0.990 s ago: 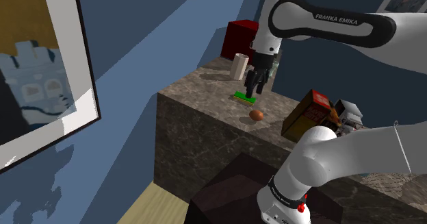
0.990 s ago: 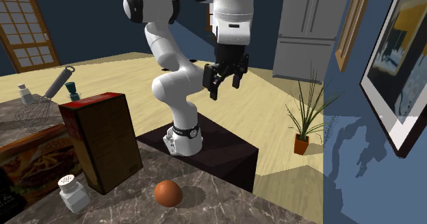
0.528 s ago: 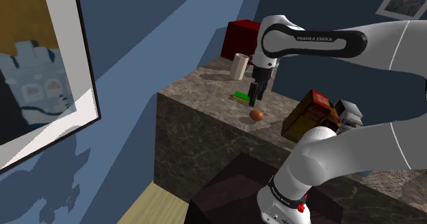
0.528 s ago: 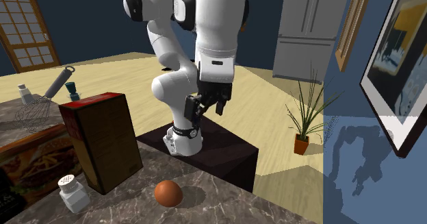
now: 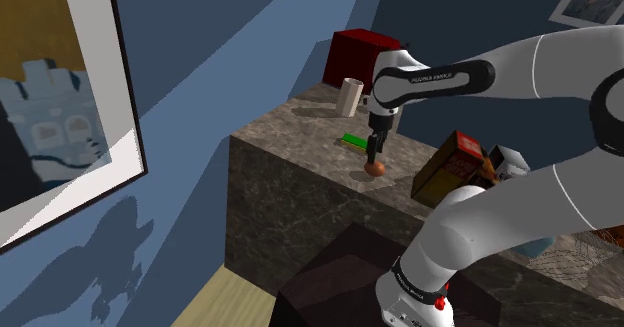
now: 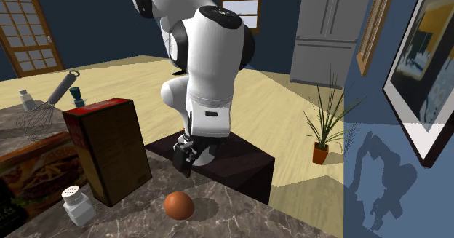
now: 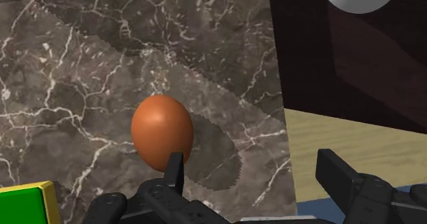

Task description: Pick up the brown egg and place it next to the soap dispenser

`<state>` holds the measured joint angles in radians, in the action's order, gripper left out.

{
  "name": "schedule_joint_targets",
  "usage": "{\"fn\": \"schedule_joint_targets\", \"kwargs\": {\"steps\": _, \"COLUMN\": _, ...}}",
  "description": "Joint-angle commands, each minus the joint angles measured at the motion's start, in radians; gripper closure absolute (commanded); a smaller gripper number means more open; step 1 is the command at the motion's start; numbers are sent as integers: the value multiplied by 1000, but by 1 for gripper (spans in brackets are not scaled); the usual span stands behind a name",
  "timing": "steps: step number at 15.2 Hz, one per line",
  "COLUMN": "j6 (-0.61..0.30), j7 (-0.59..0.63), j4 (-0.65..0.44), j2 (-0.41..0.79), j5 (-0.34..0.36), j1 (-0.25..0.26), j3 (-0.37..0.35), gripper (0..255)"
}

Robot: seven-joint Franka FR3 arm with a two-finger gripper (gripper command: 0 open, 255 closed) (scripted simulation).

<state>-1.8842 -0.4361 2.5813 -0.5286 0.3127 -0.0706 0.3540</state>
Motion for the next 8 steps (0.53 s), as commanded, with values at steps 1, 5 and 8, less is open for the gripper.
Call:
{"fn": "schedule_joint_targets", "kwargs": {"steps": 1, "j6": -64, "j7": -41, "j4": -8, "j2": 63, "j5": 34, "j1": -8, "j3": 34, "gripper": 0}}
{"fn": "schedule_joint_targets", "kwargs": {"steps": 5, "j6": -190, "j7": -117, "j4": -32, "j2": 195, "j5": 84, "j1": -21, "j3": 97, "gripper": 0}}
{"fn": "schedule_joint_targets", "kwargs": {"steps": 8, "j6": -232, "j7": -123, "j4": -18, "j2": 221, "j5": 92, "j1": -25, "j3": 110, "gripper": 0}}
